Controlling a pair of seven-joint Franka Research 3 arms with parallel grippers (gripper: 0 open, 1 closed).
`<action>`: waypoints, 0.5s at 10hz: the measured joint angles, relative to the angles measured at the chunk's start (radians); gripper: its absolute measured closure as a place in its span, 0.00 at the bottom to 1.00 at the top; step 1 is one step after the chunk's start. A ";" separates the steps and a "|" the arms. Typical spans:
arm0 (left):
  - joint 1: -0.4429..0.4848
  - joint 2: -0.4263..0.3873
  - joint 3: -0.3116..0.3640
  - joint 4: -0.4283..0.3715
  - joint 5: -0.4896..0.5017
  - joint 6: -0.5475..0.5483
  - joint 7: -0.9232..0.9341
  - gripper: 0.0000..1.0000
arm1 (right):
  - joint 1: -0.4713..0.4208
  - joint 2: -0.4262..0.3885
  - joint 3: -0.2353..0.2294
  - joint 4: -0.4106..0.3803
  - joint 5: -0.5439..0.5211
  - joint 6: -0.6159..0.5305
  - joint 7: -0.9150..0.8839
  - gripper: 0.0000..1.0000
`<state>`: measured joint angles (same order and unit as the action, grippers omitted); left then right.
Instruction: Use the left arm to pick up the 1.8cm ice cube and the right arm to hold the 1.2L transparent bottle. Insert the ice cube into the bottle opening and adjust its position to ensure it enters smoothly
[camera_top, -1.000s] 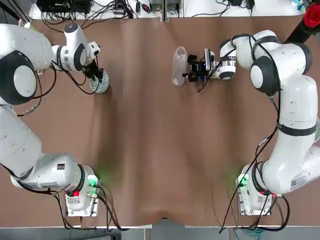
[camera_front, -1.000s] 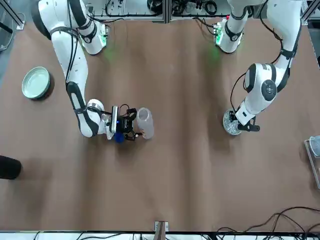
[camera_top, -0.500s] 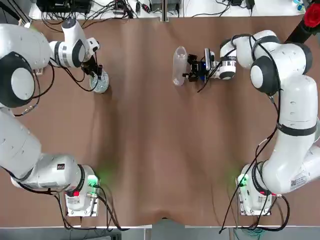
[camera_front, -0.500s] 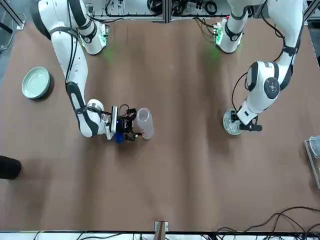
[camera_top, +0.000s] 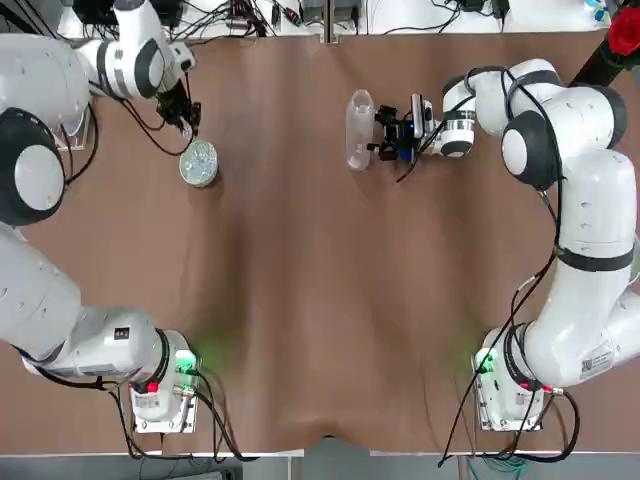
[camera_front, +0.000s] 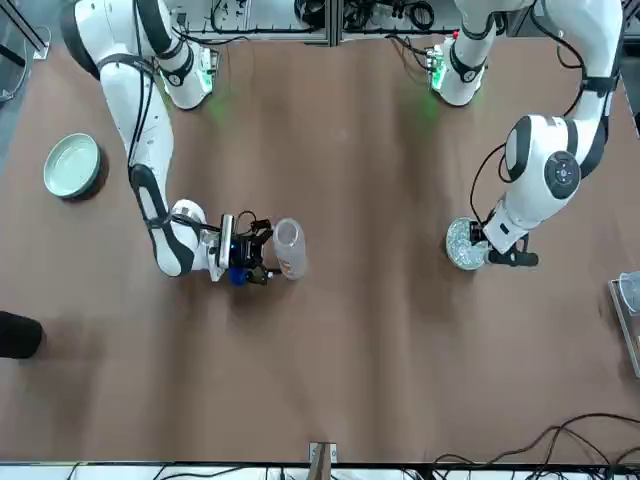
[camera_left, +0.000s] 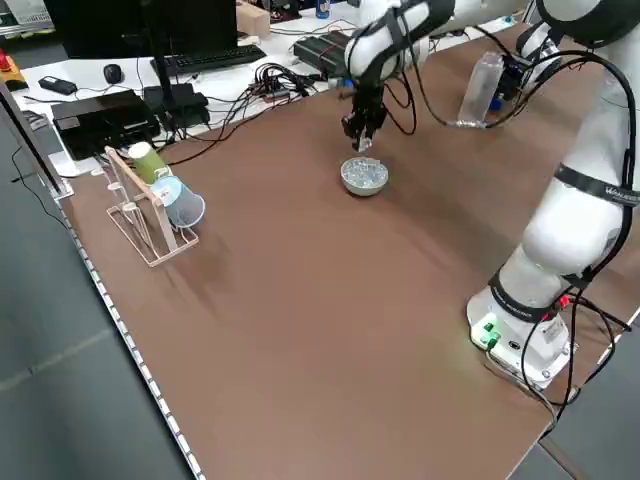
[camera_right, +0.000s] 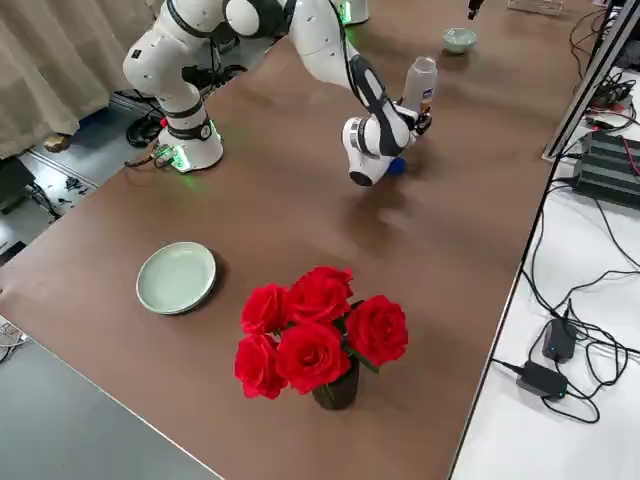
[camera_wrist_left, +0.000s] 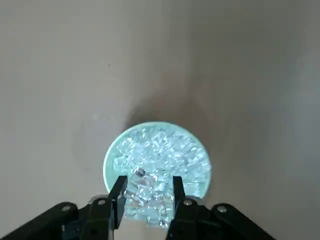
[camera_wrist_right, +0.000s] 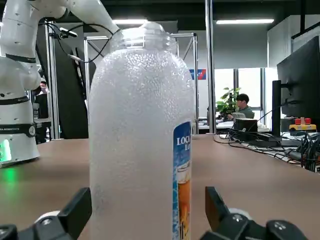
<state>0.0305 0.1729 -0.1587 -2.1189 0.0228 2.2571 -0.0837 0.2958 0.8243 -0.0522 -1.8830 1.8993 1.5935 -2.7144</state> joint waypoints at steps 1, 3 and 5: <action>-0.001 -0.001 -0.018 0.050 0.000 -0.037 -0.027 0.59 | -0.002 0.000 0.000 0.000 0.000 0.000 0.000 0.00; -0.002 -0.001 -0.053 0.112 0.000 -0.073 -0.081 0.59 | -0.003 0.000 0.001 0.001 0.000 -0.001 0.000 0.00; -0.003 0.000 -0.095 0.158 0.000 -0.115 -0.142 0.59 | 0.000 0.000 0.004 0.002 0.000 -0.001 0.000 0.00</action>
<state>0.0270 0.1731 -0.2538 -1.9605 0.0228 2.1417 -0.2257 0.2963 0.8244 -0.0479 -1.8815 1.8993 1.5926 -2.7148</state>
